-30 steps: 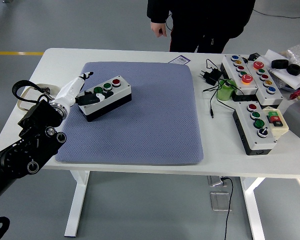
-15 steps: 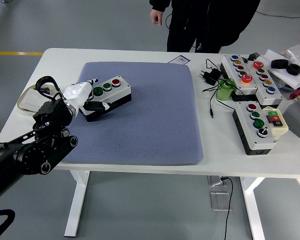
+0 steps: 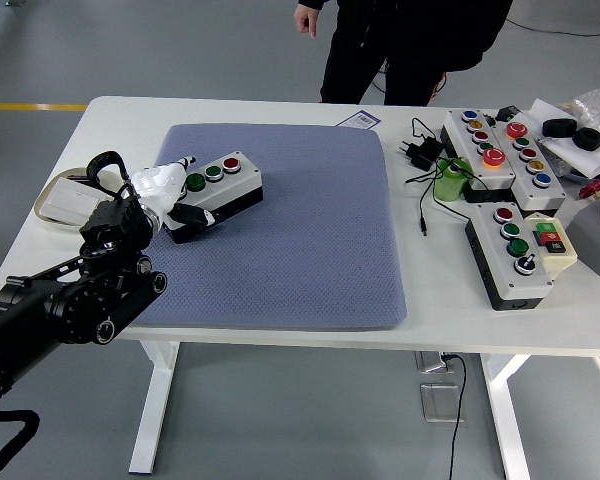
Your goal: Pick up the button,place it on the desk,press the button,press the button
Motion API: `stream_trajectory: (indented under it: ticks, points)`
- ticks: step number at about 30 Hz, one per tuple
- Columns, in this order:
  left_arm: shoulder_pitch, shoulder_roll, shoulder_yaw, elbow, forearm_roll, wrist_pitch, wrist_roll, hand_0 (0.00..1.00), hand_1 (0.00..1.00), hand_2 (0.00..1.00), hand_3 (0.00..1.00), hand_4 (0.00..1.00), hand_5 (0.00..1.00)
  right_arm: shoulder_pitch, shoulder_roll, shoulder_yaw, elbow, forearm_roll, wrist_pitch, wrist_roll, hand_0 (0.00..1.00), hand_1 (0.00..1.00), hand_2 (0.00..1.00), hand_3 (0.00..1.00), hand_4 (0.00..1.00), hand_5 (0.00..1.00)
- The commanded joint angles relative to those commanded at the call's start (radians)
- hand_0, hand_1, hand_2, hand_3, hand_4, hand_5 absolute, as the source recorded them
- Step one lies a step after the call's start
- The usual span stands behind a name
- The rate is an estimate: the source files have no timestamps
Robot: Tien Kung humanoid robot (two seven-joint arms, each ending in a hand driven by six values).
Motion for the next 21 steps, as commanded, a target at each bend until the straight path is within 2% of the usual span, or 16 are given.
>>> stream_trajectory:
  ticks: [2,3,9,10,15,16,19,20,21]
  points:
    - [-0.004,-0.004,0.013,0.010,0.006,-0.015,0.002,0.655,0.749,0.744,0.916,0.873,0.220,-0.001,-0.001,-0.002,0.000,0.000,0.000,-0.001,0.644,0.535,0.618,0.614,0.264,0.289]
    - [-0.005,-0.006,0.017,0.013,0.006,-0.018,0.002,0.530,0.646,0.626,0.830,0.789,0.128,-0.001,-0.001,-0.003,0.000,0.000,0.000,-0.001,0.644,0.535,0.618,0.614,0.264,0.289]
    - [-0.008,-0.013,0.036,0.029,0.012,0.002,-0.001,0.530,0.646,0.626,0.830,0.789,0.128,-0.005,-0.001,-0.006,0.000,-0.001,0.000,-0.002,0.644,0.535,0.618,0.614,0.264,0.289]
    - [-0.008,-0.013,0.037,0.030,0.012,0.005,-0.002,0.514,0.513,0.457,0.664,0.728,0.044,-0.005,-0.002,-0.006,0.000,-0.001,0.000,-0.002,0.643,0.535,0.618,0.614,0.264,0.289]
    - [-0.005,-0.014,0.035,0.034,0.019,0.038,-0.017,0.514,0.513,0.457,0.664,0.728,0.044,-0.007,-0.002,-0.006,0.000,-0.003,0.001,-0.002,0.643,0.535,0.618,0.614,0.264,0.289]
    - [-0.004,-0.014,0.034,0.033,0.021,0.041,-0.019,0.418,0.345,0.325,0.355,0.594,0.002,-0.007,-0.002,-0.006,0.000,-0.003,0.001,-0.002,0.643,0.535,0.618,0.614,0.264,0.289]
    - [0.000,-0.013,0.033,0.031,0.020,0.058,-0.028,0.418,0.345,0.325,0.355,0.594,0.002,-0.008,-0.002,-0.006,0.000,-0.004,0.001,-0.003,0.643,0.535,0.618,0.614,0.264,0.289]
    - [0.005,-0.011,0.030,0.031,0.004,0.076,-0.045,0.418,0.345,0.325,0.355,0.594,0.002,-0.009,-0.002,-0.006,0.000,-0.005,0.000,-0.002,0.643,0.535,0.618,0.614,0.264,0.289]
    - [0.006,-0.010,0.029,0.030,-0.001,0.083,-0.051,0.254,0.224,0.216,0.234,0.416,0.002,-0.009,-0.002,-0.006,0.000,-0.005,0.000,-0.002,0.643,0.535,0.618,0.614,0.264,0.288]
